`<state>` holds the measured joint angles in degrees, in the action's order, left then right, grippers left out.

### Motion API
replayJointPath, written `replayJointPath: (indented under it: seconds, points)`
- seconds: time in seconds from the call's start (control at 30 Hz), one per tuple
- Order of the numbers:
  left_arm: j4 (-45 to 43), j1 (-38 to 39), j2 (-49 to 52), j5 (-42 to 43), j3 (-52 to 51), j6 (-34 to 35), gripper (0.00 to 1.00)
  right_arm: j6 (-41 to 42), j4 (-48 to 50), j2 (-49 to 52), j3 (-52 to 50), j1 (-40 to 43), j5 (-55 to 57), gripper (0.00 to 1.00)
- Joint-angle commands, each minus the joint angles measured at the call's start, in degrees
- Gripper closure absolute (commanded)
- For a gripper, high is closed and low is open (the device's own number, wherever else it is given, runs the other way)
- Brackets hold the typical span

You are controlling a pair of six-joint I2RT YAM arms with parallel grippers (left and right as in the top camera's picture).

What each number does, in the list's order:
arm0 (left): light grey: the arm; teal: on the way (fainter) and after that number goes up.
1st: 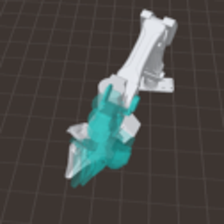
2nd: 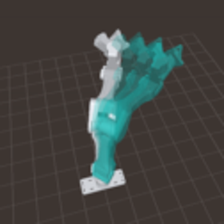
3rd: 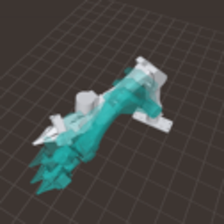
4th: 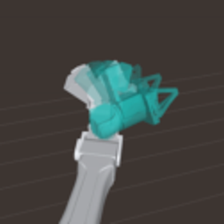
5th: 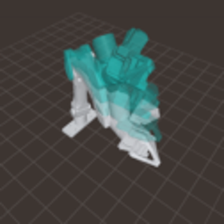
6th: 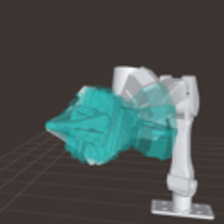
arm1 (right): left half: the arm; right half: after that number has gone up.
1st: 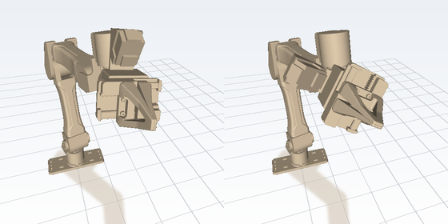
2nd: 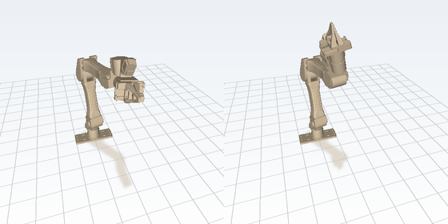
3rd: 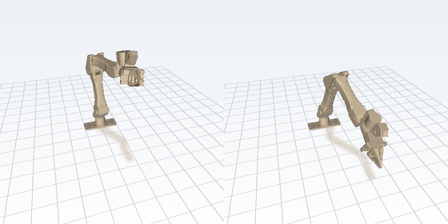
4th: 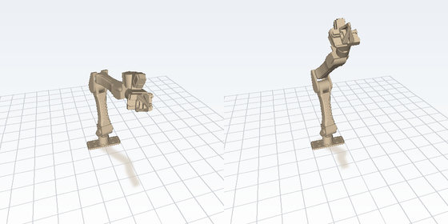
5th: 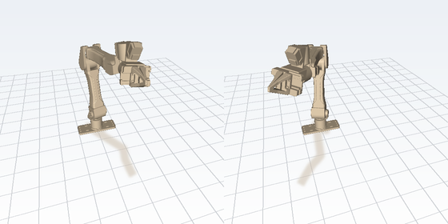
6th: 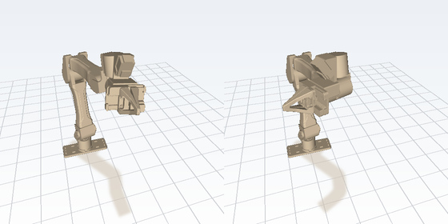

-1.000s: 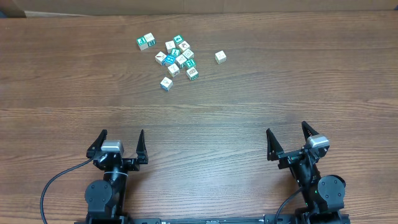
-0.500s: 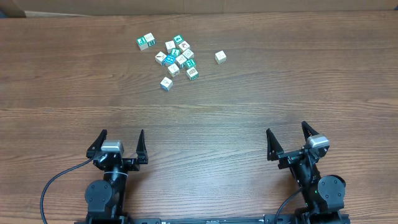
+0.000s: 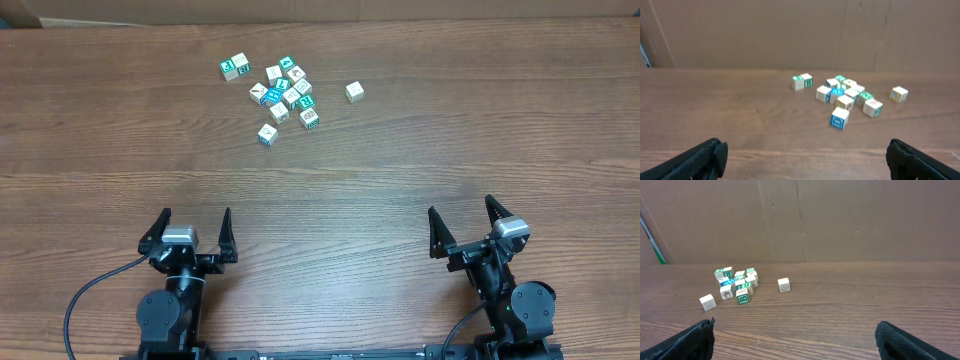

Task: Form a horizontal line
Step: 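Raise the left arm and swing the left gripper toward the block cluster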

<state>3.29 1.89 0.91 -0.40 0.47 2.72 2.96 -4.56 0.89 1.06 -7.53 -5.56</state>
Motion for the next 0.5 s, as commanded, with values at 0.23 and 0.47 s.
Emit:
replayJointPath:
  seconds: [0.23,0.47]
  points:
    - [-2.71,0.37,-0.66,7.52,12.33,-0.81,0.00,-0.24,0.15,-0.72,-0.59,0.26,0.37,0.00]
    - [-2.71,0.37,-0.66,12.33,28.48,-0.81,0.00,-0.24,0.15,-0.72,-0.59,0.26,0.37,0.00]
